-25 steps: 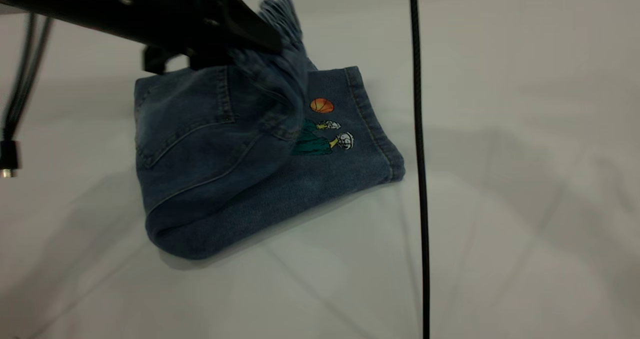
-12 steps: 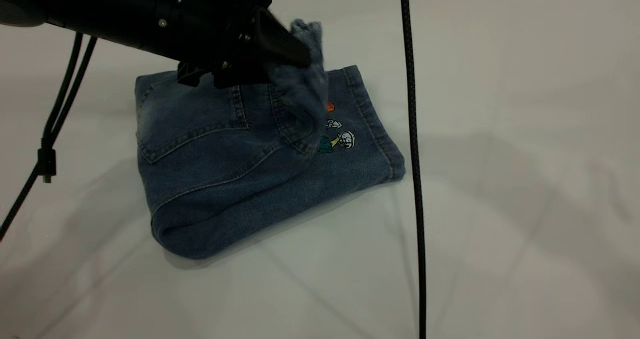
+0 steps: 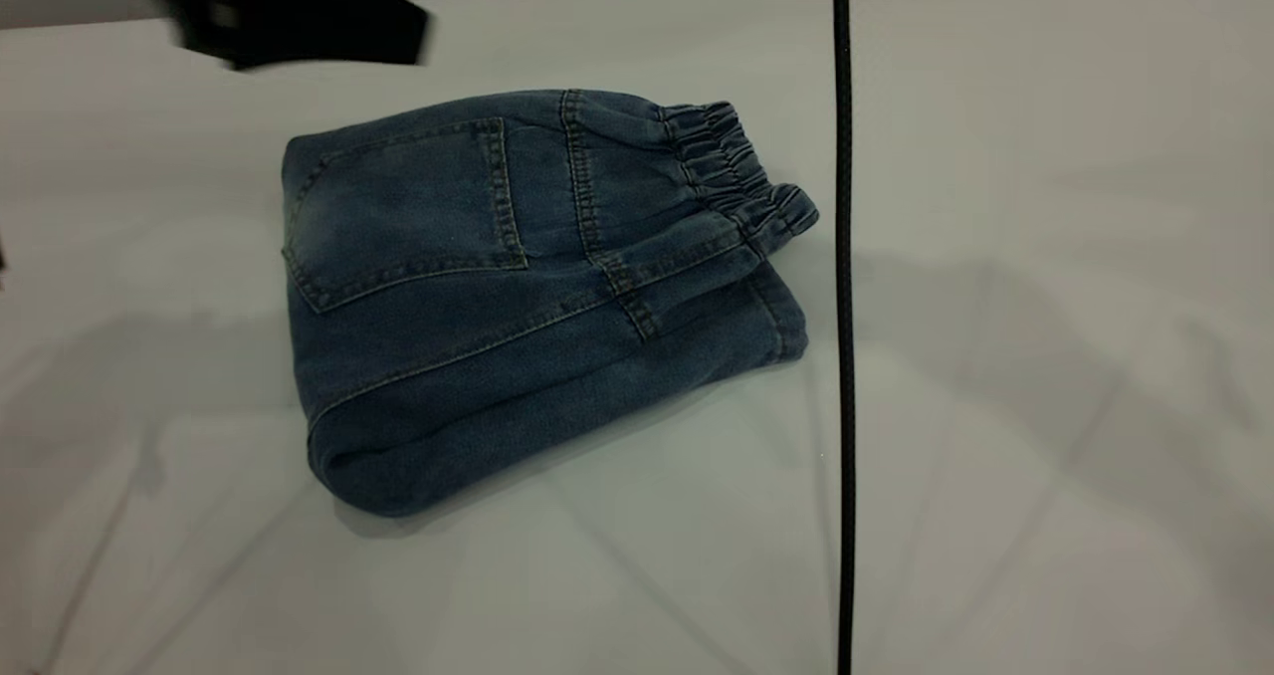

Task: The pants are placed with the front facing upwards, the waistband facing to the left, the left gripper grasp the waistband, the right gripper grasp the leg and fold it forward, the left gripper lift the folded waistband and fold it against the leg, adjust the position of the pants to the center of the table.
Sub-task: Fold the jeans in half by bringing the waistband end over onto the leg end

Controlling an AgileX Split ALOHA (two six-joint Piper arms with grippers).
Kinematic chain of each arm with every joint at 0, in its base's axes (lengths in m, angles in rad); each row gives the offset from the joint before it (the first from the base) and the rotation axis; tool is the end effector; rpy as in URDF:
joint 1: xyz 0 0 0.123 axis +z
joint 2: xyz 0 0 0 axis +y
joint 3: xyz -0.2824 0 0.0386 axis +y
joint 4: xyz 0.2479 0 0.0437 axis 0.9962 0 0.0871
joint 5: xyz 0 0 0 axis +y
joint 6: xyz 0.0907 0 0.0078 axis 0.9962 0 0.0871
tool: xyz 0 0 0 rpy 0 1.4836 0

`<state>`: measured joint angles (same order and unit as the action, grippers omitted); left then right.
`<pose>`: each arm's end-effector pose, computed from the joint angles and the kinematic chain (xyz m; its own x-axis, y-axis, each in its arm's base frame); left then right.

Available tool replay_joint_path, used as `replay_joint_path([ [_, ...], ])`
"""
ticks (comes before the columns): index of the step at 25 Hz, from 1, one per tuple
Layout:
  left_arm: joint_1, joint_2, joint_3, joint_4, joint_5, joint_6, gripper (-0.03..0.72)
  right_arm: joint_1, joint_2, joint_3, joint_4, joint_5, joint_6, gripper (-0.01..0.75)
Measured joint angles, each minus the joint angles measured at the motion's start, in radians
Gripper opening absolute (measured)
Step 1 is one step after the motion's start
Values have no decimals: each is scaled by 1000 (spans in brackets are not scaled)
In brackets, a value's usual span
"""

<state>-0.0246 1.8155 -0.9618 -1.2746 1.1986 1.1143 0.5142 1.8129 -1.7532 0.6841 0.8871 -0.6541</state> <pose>0.3062 -0.0887 0.1888 -0.9208 0.1314 -0.3673 0.3867 0.4315 -0.8150 0.3386 0.2426 0.3636 -0.4409 -0.4268 -0.7896 -0.8374 0.5123 0.1906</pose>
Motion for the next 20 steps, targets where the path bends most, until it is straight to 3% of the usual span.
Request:
replay_joint_path([
  [4, 22, -128, 1, 61, 26, -52, 497, 0, 2, 0, -6, -4, 9, 477],
  [14, 23, -551, 1, 161, 30, -159, 487, 7, 80, 1, 12, 22, 94, 477],
  [20, 23, -844, 1, 157, 1, -166, 487, 69, 205, 1, 51, 80, 98, 477],
])
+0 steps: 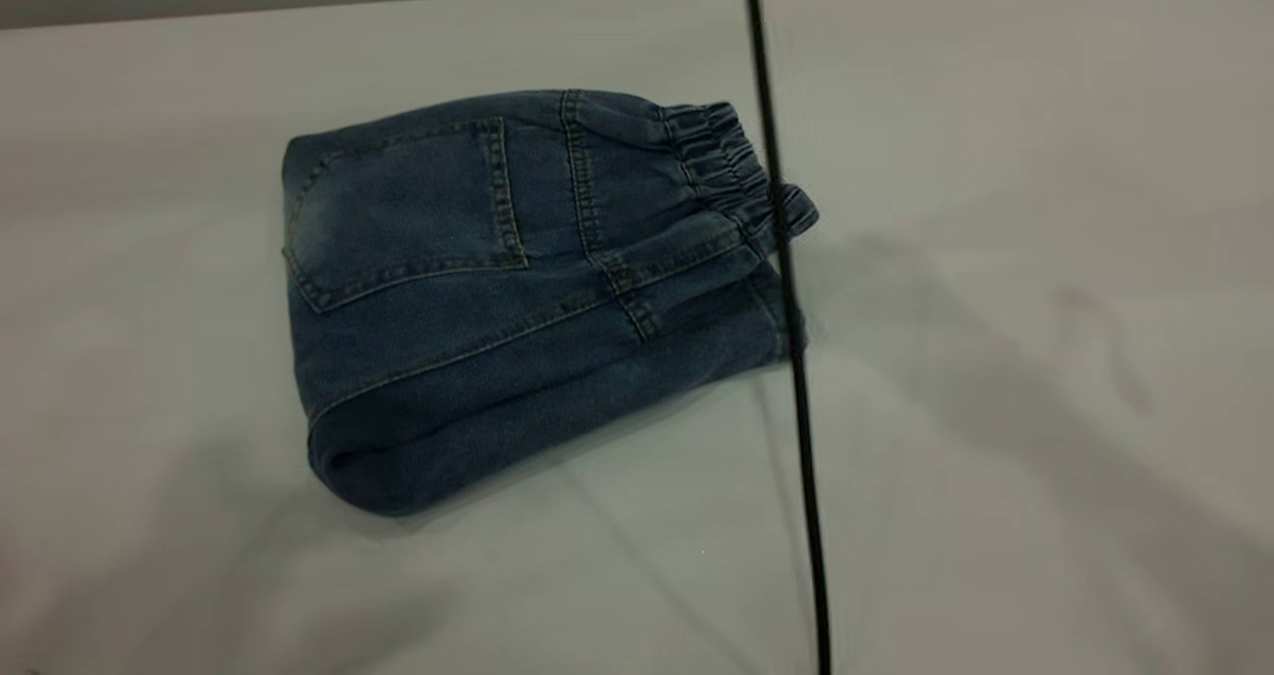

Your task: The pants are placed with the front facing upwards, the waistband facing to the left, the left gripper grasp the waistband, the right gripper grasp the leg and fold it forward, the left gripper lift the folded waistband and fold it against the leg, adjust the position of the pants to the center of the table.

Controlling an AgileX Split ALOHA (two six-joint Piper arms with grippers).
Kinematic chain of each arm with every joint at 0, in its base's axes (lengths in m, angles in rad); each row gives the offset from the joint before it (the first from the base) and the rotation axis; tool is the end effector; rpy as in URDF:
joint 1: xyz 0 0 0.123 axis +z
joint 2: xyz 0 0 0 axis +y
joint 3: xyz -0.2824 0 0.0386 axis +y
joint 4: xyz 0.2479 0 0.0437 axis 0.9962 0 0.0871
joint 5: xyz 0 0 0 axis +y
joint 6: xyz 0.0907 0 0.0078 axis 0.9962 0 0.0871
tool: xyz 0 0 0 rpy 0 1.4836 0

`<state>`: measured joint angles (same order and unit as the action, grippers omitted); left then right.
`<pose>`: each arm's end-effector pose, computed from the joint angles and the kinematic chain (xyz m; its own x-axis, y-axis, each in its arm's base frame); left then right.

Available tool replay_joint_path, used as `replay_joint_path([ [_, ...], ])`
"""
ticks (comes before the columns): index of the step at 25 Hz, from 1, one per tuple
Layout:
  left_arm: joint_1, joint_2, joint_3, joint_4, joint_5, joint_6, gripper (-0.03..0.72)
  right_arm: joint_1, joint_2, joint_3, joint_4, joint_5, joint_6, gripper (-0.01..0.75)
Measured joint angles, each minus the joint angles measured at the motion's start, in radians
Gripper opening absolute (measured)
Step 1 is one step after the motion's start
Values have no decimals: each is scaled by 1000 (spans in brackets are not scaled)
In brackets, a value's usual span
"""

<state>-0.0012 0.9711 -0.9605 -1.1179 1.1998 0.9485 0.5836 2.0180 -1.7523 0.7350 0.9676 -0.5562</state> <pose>0.1564 -0.0765 0.3845 -0.4785 0.1661 -0.8623 0.7859 0.5190 -0.3361 0.3465 0.2891 0.2741 -0.6420 -0.5061 -0.5760 -0.7634 0.4915 0.4190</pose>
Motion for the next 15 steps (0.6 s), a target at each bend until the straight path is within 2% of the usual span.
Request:
replay_joint_path([
  [5, 0, -204, 0, 16, -153, -68, 487, 80, 88, 0, -52, -63, 28, 477],
  [9, -2, -265, -1, 73, -168, -102, 487, 144, 162, 0, -109, -153, 112, 477],
  [15, -2, -262, -1, 74, -182, -102, 487, 204, 266, 0, -265, -266, 186, 477],
])
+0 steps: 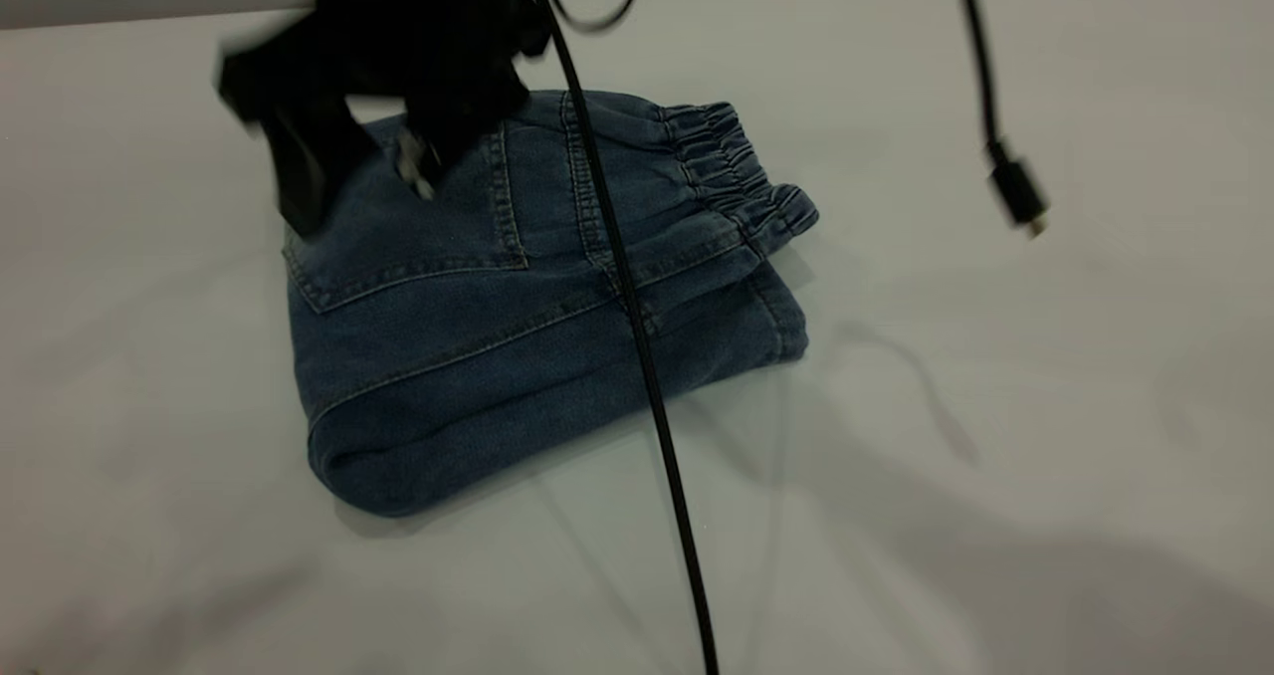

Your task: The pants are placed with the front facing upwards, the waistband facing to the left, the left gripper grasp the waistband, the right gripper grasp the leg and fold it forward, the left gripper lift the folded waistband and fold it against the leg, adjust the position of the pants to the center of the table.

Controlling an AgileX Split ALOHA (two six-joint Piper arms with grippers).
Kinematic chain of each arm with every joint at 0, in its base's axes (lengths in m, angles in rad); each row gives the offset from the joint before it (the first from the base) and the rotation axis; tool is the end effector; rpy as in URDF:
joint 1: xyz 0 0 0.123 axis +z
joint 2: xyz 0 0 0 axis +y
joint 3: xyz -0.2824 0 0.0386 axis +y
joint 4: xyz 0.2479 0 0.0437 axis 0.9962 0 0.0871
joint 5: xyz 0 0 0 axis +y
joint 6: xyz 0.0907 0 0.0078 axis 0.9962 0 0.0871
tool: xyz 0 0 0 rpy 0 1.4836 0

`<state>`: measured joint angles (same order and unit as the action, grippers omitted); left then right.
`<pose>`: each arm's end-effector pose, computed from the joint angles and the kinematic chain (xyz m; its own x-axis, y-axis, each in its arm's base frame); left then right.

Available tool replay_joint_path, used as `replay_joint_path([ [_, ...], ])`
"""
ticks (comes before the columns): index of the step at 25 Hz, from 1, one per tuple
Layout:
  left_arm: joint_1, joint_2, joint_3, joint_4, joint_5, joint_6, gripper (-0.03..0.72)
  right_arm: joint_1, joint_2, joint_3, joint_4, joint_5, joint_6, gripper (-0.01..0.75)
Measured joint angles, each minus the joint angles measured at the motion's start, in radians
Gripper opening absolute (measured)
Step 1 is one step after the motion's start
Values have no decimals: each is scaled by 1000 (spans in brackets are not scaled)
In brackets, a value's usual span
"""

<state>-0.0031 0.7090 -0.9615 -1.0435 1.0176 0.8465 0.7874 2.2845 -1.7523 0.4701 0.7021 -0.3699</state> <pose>0.0977 -0.0673 0.4195 -0.2573 0.0768 -0.9633 0.7277 0.6712 -0.1408 0.3268 0.3659 0.1458 -0.6262 -0.6285 -0.4614 -0.7727 0.5793 0.2596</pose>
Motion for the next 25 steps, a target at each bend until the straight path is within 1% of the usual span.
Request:
replay_joint_path([
  [4, 0, 6, 0, 0, -1, 0, 487, 2, 48, -1, -173, -80, 117, 477],
  [11, 0, 17, 1, -2, -6, 0, 487, 2, 106, -1, -470, -97, 289, 477],
  [14, 0, 17, 1, -2, -8, 0, 487, 2, 133, -1, -524, -97, 303, 477],
  [16, 0, 17, 1, -2, -9, 0, 487, 2, 145, -1, -525, -95, 335, 477],
  [20, 0, 17, 1, -2, -9, 0, 487, 2, 146, -1, -525, -50, 409, 477],
  [22, -5, 17, 1, -1, -9, 0, 487, 2, 146, -1, -525, -9, 420, 477],
  [25, -31, 17, 1, 3, -9, 0, 487, -10, 146, -1, -521, 87, 480, 472],
])
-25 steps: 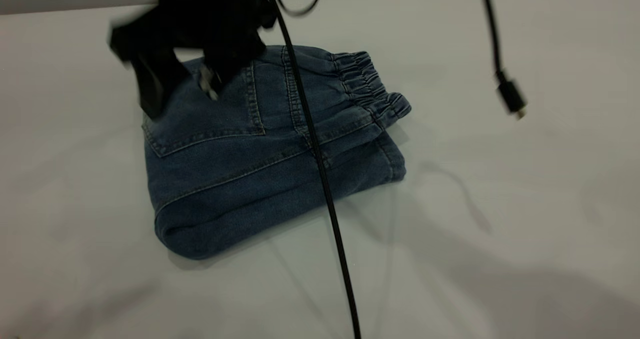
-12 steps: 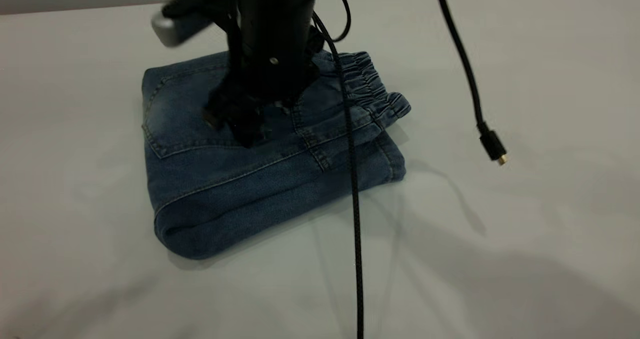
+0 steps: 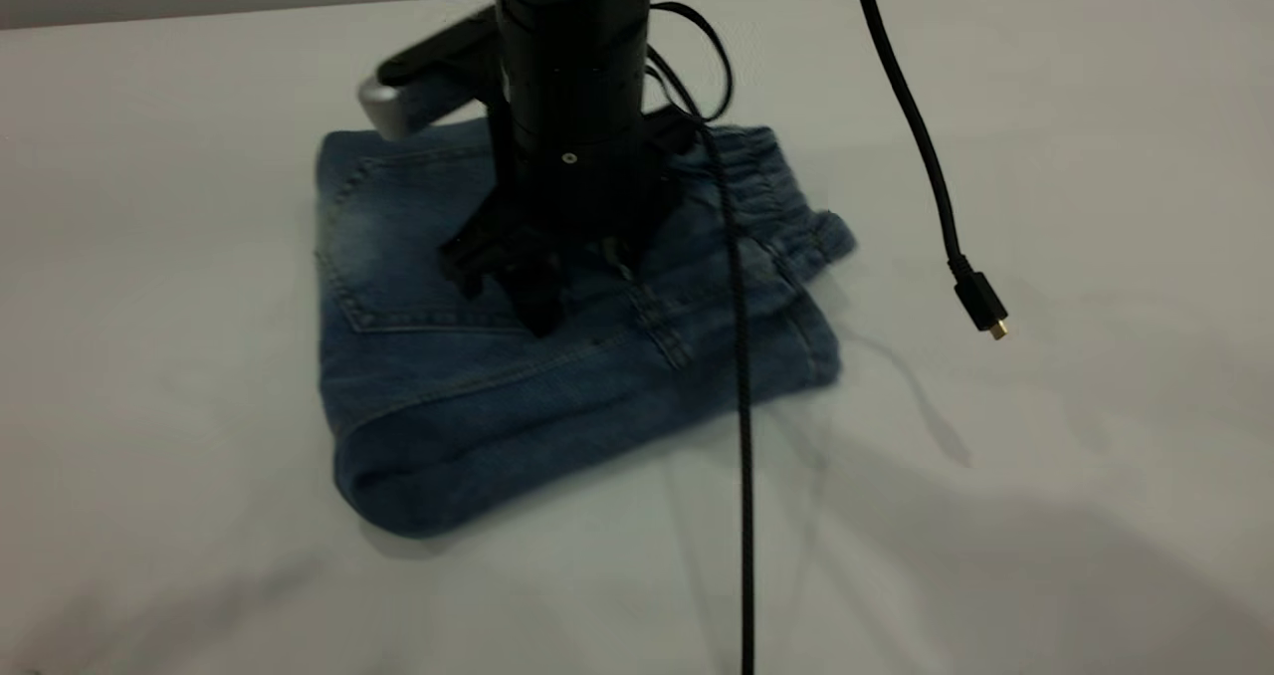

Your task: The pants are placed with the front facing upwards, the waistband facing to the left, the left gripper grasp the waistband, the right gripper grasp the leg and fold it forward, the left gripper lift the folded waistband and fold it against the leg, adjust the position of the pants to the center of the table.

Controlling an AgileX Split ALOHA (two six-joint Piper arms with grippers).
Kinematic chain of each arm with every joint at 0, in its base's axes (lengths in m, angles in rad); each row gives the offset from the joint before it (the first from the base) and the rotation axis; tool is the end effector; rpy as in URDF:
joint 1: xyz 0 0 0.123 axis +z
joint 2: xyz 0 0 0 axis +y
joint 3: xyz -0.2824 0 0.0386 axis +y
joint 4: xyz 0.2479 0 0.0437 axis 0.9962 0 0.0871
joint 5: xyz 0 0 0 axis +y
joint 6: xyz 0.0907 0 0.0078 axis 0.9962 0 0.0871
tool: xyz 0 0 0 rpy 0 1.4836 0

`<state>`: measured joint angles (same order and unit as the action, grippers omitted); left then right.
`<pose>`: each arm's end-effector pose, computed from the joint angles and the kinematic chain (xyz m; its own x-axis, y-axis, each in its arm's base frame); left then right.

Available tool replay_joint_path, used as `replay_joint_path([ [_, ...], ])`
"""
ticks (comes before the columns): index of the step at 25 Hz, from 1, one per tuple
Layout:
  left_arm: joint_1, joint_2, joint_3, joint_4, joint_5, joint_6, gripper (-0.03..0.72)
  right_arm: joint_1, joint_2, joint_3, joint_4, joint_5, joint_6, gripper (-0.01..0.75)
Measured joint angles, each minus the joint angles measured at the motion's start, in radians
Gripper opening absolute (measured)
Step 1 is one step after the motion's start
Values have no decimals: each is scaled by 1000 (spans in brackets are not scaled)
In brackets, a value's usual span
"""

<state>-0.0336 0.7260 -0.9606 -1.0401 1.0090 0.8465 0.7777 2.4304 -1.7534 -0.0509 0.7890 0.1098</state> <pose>0.1013 -0.0699 0.4178 -0.2685 0.0837 -0.9596 0.7406 0.6550 -0.1501 0.3422 0.3324 0.0675 -0.7489 -0.6338 -0.1935 -0.6427 0.7658 -0.0212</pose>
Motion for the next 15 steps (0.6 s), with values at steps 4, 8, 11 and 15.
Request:
replay_joint_path([
  [4, -3, 0, 0, 1, -1, 0, 487, -14, 0, 0, -3, 104, 147, 444],
  [8, -44, 0, 0, 9, -6, 0, 487, -21, 0, 0, -18, 172, 270, 414],
  [11, -60, 0, 0, 32, -6, 0, 487, -22, 0, 0, -59, 226, 313, 408],
  [15, -60, 0, 0, 31, -15, 0, 487, -21, -12, 1, -77, 282, 317, 405],
])
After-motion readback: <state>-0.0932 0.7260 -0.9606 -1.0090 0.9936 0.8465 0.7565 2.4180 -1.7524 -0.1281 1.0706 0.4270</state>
